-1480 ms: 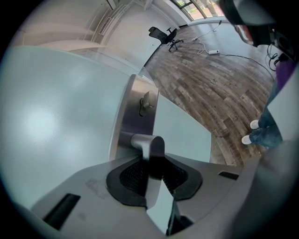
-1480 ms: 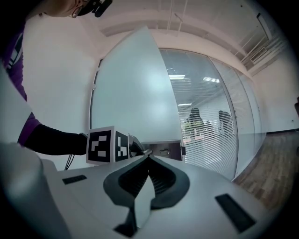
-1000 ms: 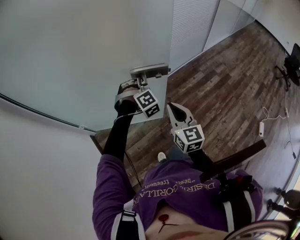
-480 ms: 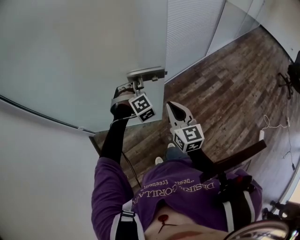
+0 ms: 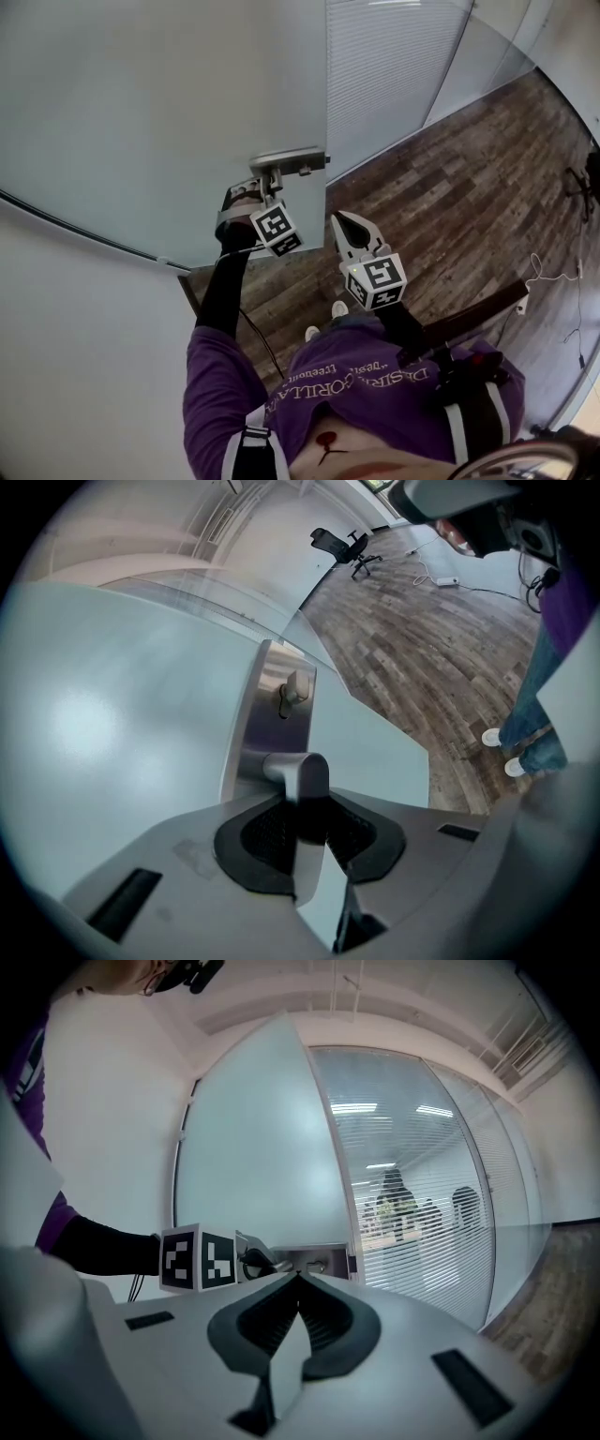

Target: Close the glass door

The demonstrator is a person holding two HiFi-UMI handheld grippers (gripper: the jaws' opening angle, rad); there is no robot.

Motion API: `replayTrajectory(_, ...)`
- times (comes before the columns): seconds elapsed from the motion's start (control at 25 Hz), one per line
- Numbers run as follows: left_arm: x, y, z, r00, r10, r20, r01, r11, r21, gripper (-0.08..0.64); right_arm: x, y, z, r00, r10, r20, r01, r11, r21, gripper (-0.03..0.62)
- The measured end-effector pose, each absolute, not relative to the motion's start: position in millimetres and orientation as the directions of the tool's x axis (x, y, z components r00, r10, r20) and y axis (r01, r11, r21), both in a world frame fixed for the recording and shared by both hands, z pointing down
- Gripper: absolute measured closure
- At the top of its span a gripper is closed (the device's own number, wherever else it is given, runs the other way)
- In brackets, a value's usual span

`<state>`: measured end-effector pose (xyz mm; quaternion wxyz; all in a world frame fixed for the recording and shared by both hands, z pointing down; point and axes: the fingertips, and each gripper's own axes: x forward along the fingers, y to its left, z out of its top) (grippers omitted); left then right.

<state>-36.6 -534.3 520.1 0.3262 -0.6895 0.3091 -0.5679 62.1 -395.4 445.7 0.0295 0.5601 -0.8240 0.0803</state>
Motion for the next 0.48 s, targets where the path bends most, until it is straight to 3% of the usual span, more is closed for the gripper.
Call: replayTrajectory(0.48, -39.0, -558.9, 518.3, 0.127, -0.815, 0.566, -0.091, -0.577, -0.811, 0.486, 76.6, -414.9, 451.2, -0.412, -0.901, 0.139, -0.910, 0.401, -0.101, 0.603)
